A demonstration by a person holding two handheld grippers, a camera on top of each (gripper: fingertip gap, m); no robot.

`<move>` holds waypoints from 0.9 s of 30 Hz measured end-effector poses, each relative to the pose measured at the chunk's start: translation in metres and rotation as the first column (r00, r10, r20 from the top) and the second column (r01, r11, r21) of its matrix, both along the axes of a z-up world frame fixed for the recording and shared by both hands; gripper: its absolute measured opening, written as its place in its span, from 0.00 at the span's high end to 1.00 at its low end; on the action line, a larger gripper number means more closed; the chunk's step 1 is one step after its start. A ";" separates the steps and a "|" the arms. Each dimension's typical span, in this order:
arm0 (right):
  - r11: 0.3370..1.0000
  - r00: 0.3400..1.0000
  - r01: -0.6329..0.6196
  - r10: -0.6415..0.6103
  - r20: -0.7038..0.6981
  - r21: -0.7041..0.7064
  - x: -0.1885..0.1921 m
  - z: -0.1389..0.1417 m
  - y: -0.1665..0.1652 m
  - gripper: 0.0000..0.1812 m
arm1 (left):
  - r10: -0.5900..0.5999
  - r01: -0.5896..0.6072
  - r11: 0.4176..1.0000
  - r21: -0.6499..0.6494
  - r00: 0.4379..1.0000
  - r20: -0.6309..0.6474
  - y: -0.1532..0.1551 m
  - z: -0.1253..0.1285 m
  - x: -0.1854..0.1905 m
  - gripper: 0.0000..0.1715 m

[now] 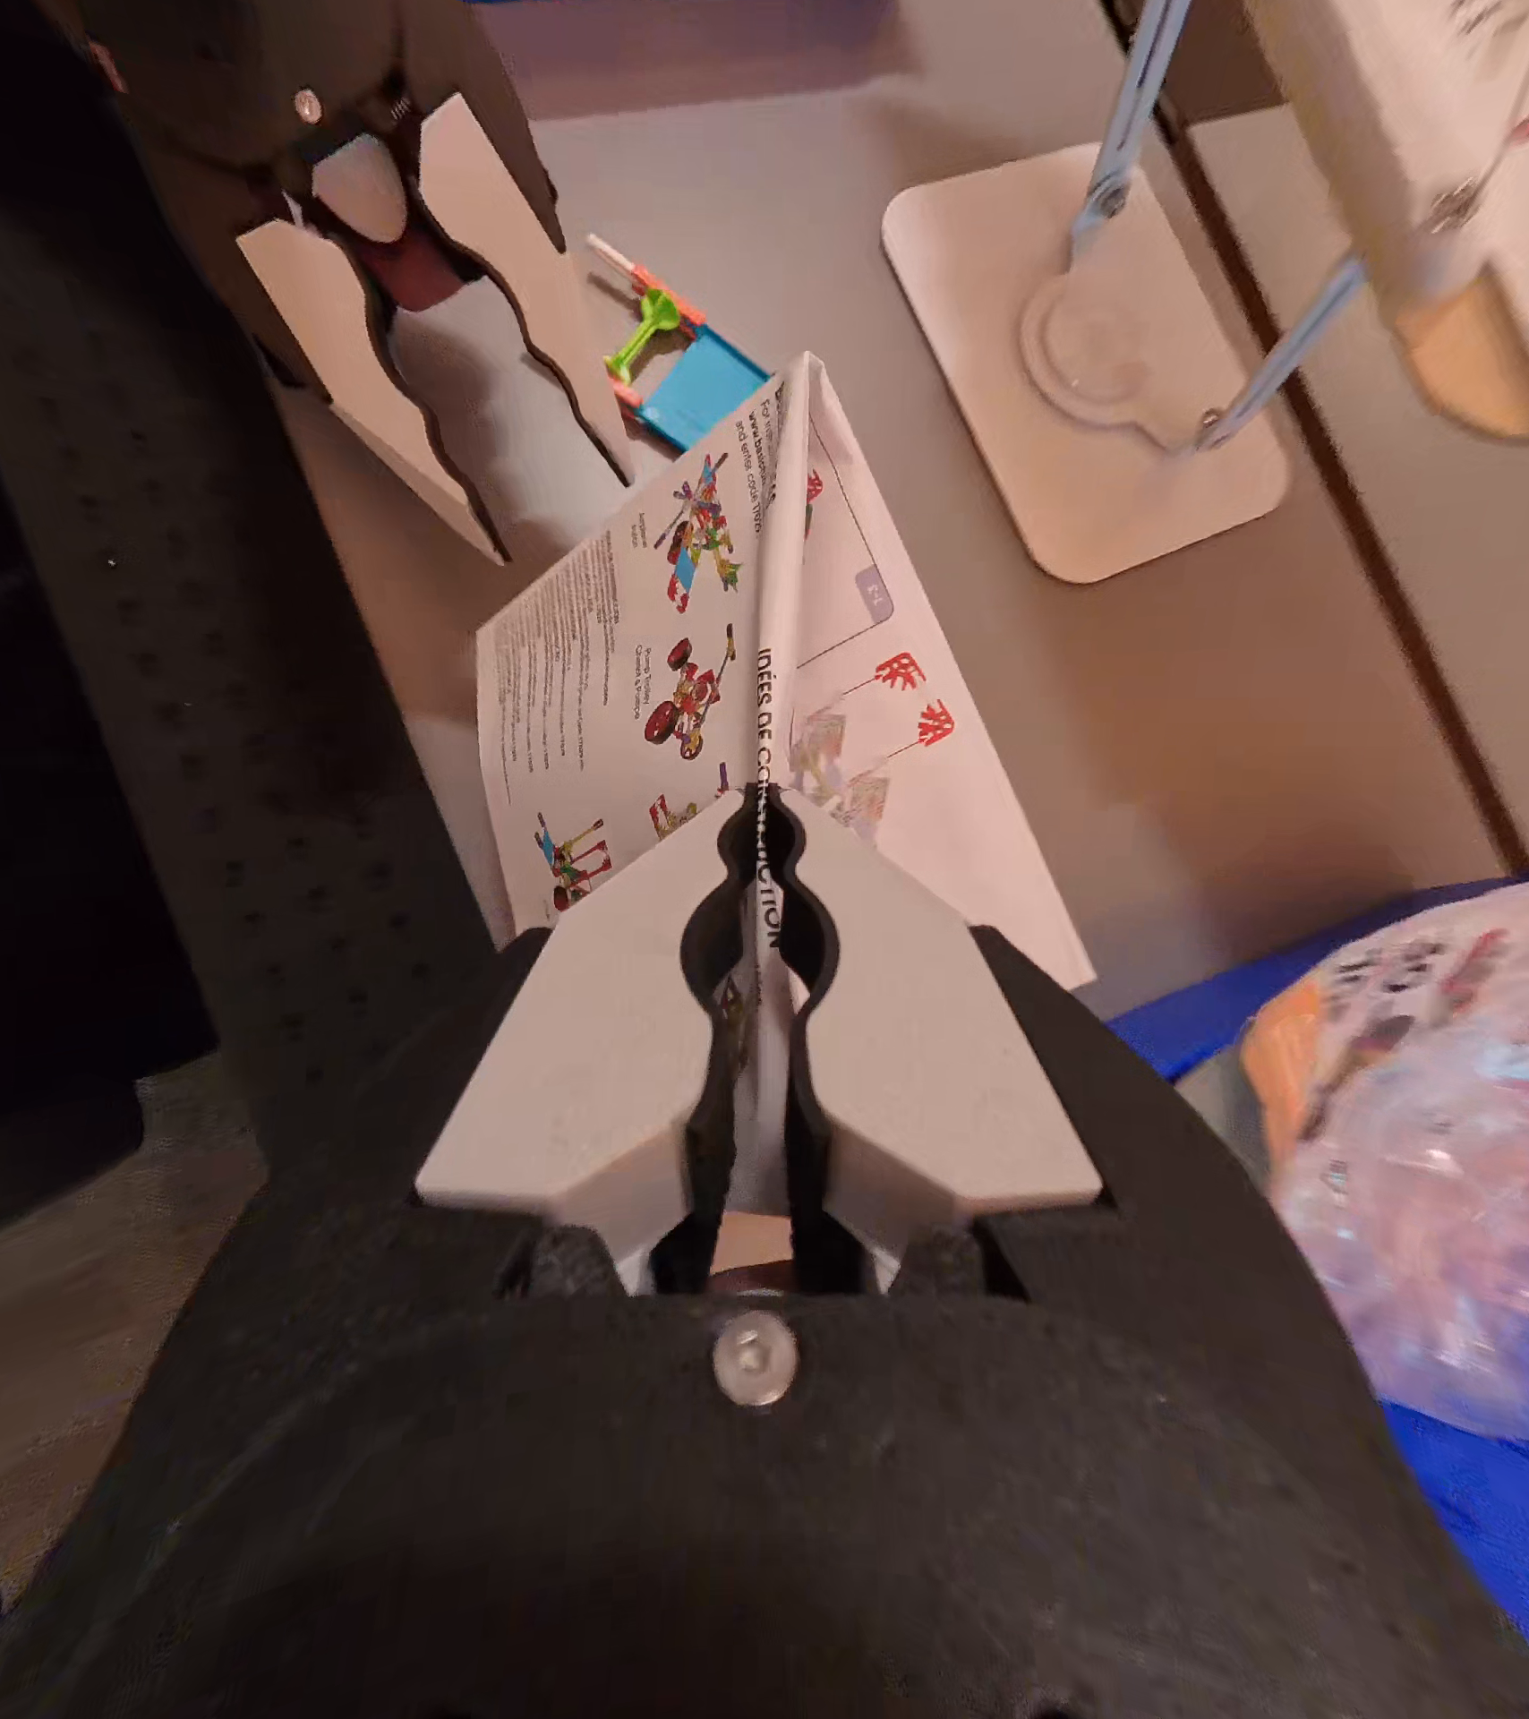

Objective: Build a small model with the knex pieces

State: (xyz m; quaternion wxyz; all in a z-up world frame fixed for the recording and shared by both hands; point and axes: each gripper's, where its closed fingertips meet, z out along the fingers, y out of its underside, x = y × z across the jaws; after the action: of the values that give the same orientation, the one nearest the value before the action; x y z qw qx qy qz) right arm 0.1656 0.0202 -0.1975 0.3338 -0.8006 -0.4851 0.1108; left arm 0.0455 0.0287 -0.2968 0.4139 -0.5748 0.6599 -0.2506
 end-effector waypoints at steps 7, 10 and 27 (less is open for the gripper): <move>0.980 0.997 0.014 -0.029 -0.072 -0.199 0.003 -0.070 0.013 1.00 | -0.053 0.055 0.998 0.035 0.997 -0.055 -0.018 -0.019 0.012 0.72; 0.982 0.998 0.054 -0.061 -0.033 -0.181 0.010 -0.091 0.026 0.98 | -0.094 0.102 0.991 0.082 0.991 -0.096 -0.027 -0.030 0.017 0.73; 1.000 0.966 0.025 -0.026 0.259 0.008 0.022 -0.113 0.010 0.81 | -0.151 0.173 0.981 0.092 0.967 -0.207 -0.044 -0.053 0.020 0.77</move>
State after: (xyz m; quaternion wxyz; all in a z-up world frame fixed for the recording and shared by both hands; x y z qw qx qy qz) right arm 0.1876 0.0301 -0.3103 0.2711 -0.8136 -0.5143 -0.0001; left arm 0.0655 -0.0156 -0.3493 0.3550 -0.5175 0.7555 -0.1885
